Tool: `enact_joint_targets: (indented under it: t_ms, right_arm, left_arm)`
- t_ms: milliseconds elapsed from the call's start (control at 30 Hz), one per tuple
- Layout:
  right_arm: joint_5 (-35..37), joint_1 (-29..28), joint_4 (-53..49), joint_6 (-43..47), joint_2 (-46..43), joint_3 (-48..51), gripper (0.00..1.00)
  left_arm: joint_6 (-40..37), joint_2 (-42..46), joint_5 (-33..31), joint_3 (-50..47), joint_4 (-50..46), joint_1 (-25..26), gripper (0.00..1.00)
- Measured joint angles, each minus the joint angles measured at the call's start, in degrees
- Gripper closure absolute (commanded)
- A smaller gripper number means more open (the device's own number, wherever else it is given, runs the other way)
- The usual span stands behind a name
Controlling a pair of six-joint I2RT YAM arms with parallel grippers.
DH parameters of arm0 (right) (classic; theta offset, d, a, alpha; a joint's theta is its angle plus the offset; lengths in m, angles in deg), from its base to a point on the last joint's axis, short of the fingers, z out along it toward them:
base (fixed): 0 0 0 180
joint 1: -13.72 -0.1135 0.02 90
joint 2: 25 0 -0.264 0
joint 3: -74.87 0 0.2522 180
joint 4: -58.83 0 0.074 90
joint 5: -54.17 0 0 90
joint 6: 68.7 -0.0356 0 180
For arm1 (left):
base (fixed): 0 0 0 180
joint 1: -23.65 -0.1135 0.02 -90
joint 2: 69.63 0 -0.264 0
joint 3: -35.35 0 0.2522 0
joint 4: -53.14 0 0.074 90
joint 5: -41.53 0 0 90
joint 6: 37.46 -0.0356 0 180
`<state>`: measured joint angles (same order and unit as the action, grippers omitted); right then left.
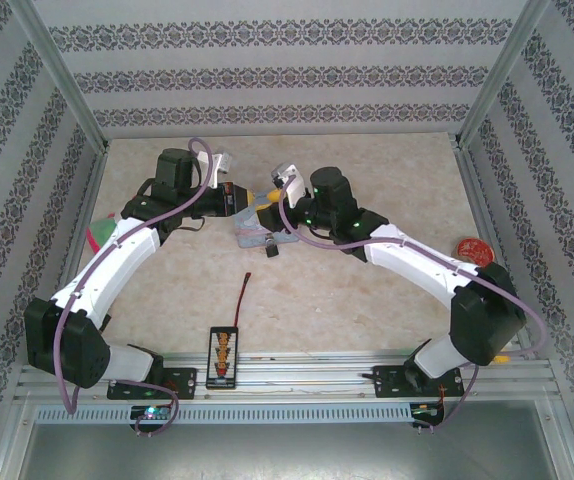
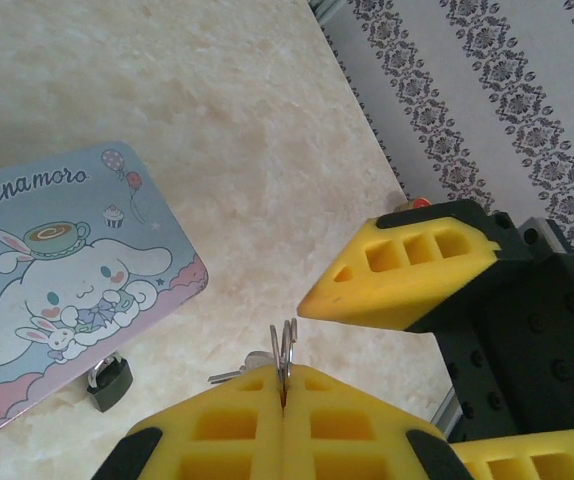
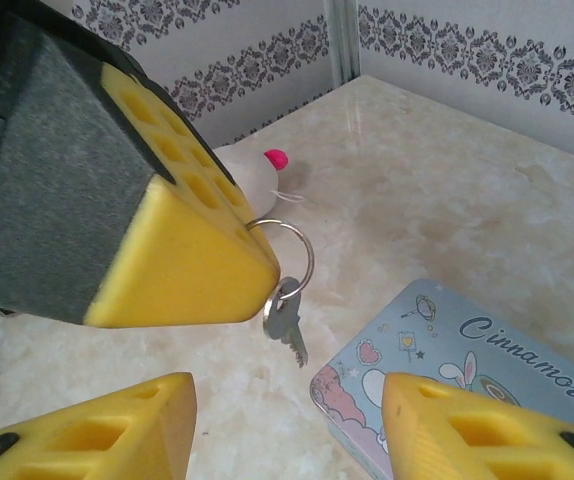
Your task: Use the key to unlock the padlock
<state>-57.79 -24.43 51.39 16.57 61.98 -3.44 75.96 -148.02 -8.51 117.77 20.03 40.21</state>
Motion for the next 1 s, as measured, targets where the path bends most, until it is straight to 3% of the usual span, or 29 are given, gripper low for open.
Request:
enact_joint_targets:
  t_ms: [233, 1000]
  right_arm:
    - [0.0, 0.0, -0.4, 0.5, 0.8, -0.9, 0.48]
    - [1.5, 0.0, -1.0, 2.0, 1.3, -1.4, 0.75]
  left_arm:
    - [-0.3, 0.0, 0.7, 0.0, 0.0, 0.7, 1.00]
    - [-1.6, -0.2, 3.4, 0.2, -1.0, 0.7, 1.00]
